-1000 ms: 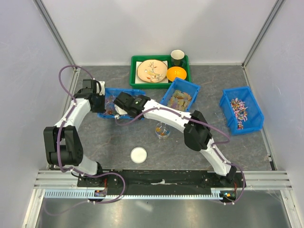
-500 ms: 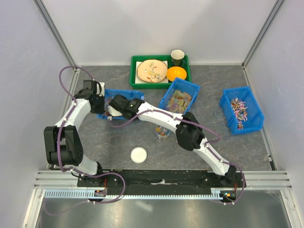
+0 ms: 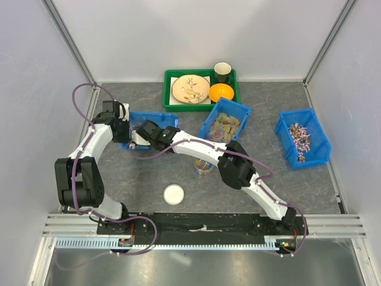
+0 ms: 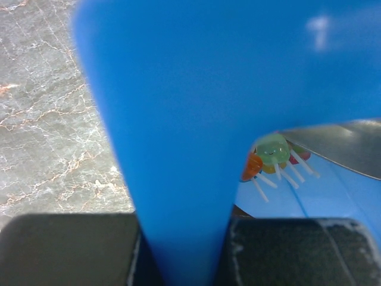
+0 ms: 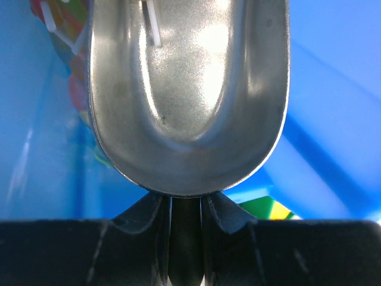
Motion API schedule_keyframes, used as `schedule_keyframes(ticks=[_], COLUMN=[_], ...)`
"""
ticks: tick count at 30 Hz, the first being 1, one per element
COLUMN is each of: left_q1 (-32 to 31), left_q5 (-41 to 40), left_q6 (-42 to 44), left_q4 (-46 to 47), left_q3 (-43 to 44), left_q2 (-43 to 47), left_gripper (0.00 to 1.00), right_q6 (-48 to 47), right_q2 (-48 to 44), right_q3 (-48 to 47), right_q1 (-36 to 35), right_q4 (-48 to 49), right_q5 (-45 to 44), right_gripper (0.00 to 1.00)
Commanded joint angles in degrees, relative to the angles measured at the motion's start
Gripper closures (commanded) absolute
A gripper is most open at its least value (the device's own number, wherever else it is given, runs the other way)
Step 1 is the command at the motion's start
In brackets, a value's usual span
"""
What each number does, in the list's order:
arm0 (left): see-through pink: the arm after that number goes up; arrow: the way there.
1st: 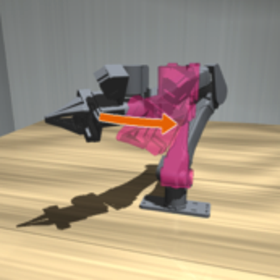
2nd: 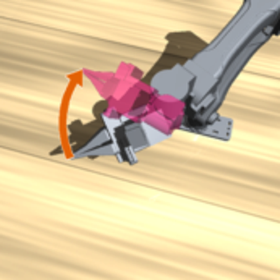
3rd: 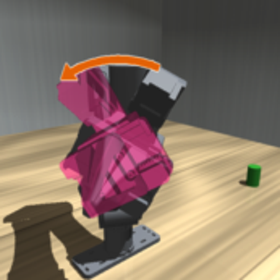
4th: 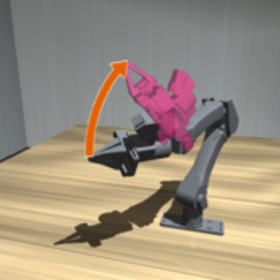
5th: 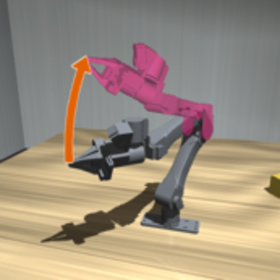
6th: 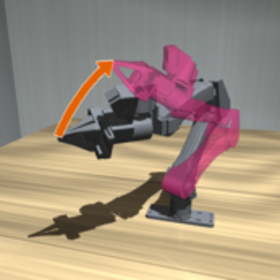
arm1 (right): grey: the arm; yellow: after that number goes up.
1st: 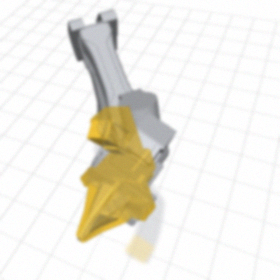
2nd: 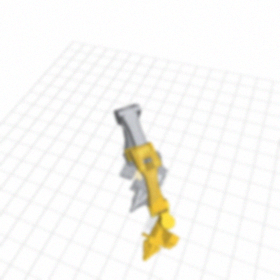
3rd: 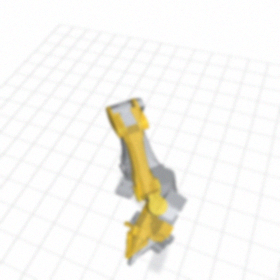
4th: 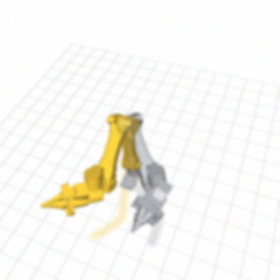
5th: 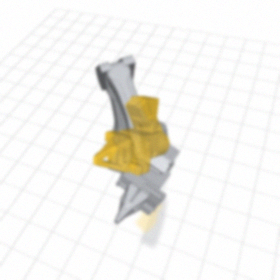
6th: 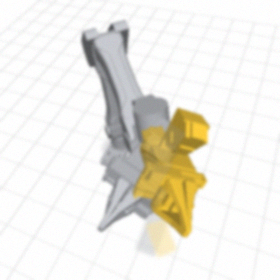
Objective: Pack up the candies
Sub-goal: Scoop the fake candies from the storage box.
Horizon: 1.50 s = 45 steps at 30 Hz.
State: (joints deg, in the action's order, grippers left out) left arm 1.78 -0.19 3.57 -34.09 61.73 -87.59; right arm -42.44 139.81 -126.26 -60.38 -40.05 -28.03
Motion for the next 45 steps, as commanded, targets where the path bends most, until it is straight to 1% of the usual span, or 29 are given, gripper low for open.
schedule_keyframes(ticks=[1, 8, 15, 21, 27, 38, 45], left_q1=[-1.25, -1.17, -0.99, -0.99, -0.99, -0.29, 0.24], left_q5=[5.90, 5.02, 5.19, 5.37, 5.11, 3.61, 4.32], left_q6=[-0.15, 0.38, 0.73, 1.44, 1.52, 1.26, 1.09], left_q4=[4.82, 4.82, 4.82, 5.34, 5.17, 5.26, 5.26], left_q3=[1.02, 1.02, 0.93, 0.58, 0.58, 0.58, 0.49], left_q2=[0.67, 0.93, 0.23, -0.56, -1.35, -1.53, -1.18], left_gripper=[0.98, 0.99, 0.99, 0.99, 0.99, 0.98, 0.99], right_q6=[5.25, 3.94, 5.69, 6.84, 7.81, 10.44, 12.99], right_q2=[0.65, -3.84, -9.81, -14.74, -17.81, -18.96, -20.63], right_q3=[1.79, 8.91, 17.96, 23.68, 27.11, 27.99, 28.08], right_q1=[-1.50, -1.23, -0.26, 0.17, 0.70, 1.84, 3.86], right_q4=[7.45, 9.64, 12.63, 15.18, 16.41, 17.90, 19.31], right_q5=[7.20, 6.23, 10.62, 13.00, 14.58, 15.46, 17.39], right_gripper=[1.00, 1.00, 1.00, 1.00, 1.00, 1.00, 1.00])
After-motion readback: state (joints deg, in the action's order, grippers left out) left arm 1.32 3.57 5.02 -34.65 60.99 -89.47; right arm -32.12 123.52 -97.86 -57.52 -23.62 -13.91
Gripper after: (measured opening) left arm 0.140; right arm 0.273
